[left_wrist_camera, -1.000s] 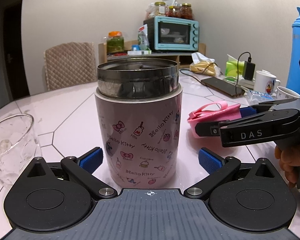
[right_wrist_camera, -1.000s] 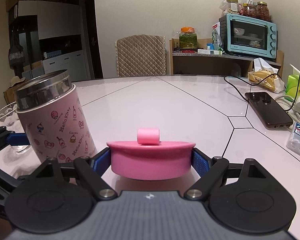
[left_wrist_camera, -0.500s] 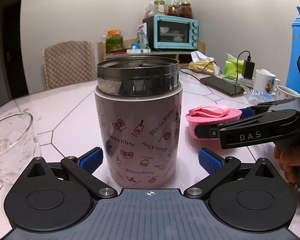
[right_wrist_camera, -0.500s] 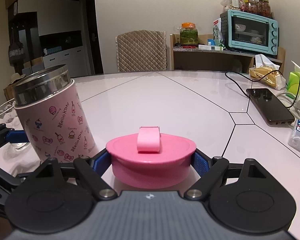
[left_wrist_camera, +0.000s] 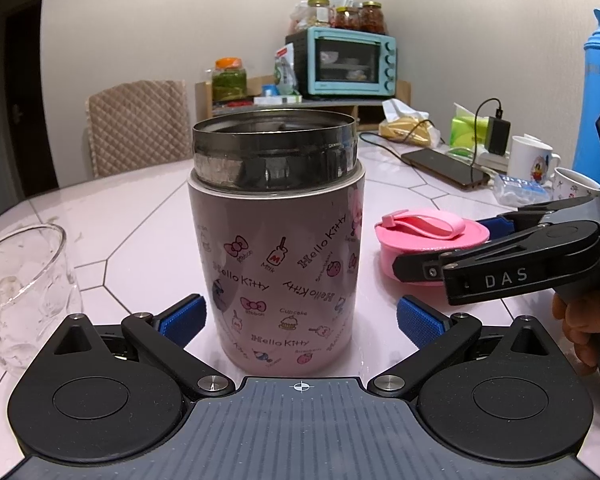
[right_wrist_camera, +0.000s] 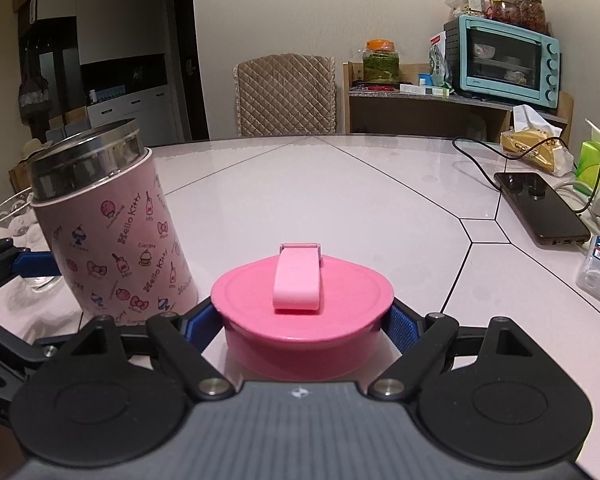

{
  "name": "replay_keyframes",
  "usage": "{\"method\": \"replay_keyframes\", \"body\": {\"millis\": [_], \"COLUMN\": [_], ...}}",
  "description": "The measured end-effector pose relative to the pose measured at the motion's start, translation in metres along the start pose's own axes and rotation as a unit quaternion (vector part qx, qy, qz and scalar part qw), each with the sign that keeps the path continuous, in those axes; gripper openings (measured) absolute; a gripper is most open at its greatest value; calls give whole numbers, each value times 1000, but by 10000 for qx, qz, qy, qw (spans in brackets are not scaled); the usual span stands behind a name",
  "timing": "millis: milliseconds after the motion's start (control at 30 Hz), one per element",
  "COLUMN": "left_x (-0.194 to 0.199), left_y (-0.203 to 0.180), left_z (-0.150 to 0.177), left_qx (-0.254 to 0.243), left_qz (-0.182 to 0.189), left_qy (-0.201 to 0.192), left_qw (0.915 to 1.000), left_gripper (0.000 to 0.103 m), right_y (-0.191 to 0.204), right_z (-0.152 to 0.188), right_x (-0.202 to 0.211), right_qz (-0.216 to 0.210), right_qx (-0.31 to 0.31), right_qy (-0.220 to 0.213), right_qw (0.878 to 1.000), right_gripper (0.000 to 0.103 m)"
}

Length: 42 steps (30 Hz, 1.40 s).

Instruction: Unscrew bottle cap and pour

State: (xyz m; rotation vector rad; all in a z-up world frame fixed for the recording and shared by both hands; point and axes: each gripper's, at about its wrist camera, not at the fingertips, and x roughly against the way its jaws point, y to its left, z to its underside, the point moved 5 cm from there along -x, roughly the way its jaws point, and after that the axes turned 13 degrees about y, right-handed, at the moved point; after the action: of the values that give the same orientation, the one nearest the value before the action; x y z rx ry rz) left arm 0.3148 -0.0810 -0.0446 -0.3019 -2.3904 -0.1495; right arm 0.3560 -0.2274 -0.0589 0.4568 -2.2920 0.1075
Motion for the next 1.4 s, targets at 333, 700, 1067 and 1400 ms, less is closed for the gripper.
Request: {"method": "replay_keyframes", "body": {"millis": [333, 700, 1067, 1400], "left_x": [1, -2, -4, -3], "left_y": [1, -6, -10, -12], "left_z": [2, 2, 1, 3], "left_qx": [12, 24, 18, 22], "left_qz": [-8, -41, -57, -72], "left_qy": [-3, 5, 16, 30], "left_qw": [10000, 10000, 10000, 10000], "left_gripper": [103, 103, 103, 103], "right_y": [2, 3, 1, 2], "right_z": [1, 1, 1, 2], "right_x": [0, 0, 1, 5], "right_qz": [-38, -59, -46, -50], "right_qx": [48, 55, 2, -24], "right_qy": [-5, -16, -31, -49], "right_qw": [10000, 10000, 10000, 10000], "right_gripper": [102, 102, 103, 103]}}
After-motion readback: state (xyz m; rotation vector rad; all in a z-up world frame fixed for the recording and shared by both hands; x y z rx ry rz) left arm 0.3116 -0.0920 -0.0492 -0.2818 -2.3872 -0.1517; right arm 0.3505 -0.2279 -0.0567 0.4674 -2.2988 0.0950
